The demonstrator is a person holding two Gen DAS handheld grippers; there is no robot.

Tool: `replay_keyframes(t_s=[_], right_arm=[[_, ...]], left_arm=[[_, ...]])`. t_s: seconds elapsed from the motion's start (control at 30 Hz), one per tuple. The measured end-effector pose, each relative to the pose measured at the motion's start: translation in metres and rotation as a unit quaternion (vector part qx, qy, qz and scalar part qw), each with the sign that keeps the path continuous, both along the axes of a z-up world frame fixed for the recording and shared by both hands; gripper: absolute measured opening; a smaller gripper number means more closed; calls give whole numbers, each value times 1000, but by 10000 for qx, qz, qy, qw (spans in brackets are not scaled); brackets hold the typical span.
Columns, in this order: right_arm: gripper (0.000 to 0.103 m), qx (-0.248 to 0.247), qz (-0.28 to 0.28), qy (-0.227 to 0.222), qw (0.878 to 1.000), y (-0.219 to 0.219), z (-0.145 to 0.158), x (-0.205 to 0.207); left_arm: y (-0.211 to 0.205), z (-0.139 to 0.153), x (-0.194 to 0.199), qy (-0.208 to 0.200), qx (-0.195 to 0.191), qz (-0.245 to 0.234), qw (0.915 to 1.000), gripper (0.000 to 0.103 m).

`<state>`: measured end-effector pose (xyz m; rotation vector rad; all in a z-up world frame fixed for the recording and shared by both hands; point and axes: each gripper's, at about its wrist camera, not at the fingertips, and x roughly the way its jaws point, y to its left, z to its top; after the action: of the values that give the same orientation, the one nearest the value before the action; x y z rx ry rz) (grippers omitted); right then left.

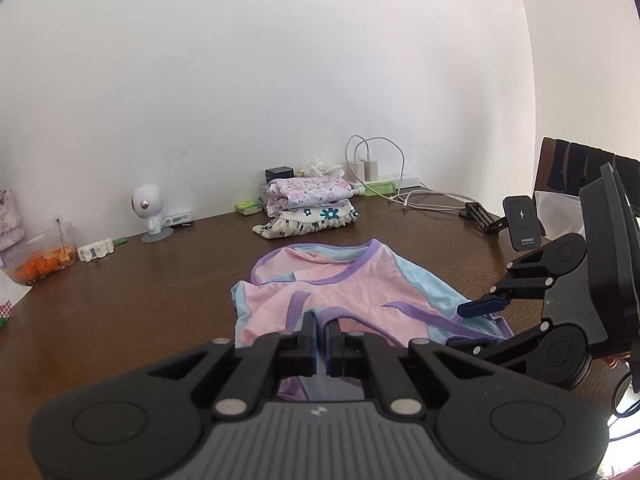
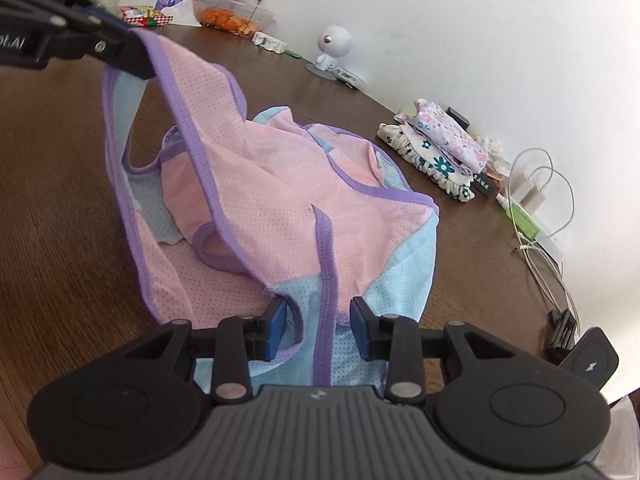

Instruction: Fold clothes

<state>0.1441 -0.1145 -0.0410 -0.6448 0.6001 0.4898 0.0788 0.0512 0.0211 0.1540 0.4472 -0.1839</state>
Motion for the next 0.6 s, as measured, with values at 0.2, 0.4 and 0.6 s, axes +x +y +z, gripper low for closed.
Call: replay_keyframes(t_s=[0.2, 0.4, 0.6], right_arm=[[34, -650, 824, -90, 9944, 21, -1, -9], [34, -1222, 1119, -323, 9856, 37, -4, -11], [7, -1448, 703, -260, 9866, 33, -10, -3]], left_arm=[[5, 2, 4, -1, -2, 67, 10000, 3], [6, 6, 2, -92, -30, 8, 10000, 3], [13, 1, -1, -28, -10, 99, 9999, 3]])
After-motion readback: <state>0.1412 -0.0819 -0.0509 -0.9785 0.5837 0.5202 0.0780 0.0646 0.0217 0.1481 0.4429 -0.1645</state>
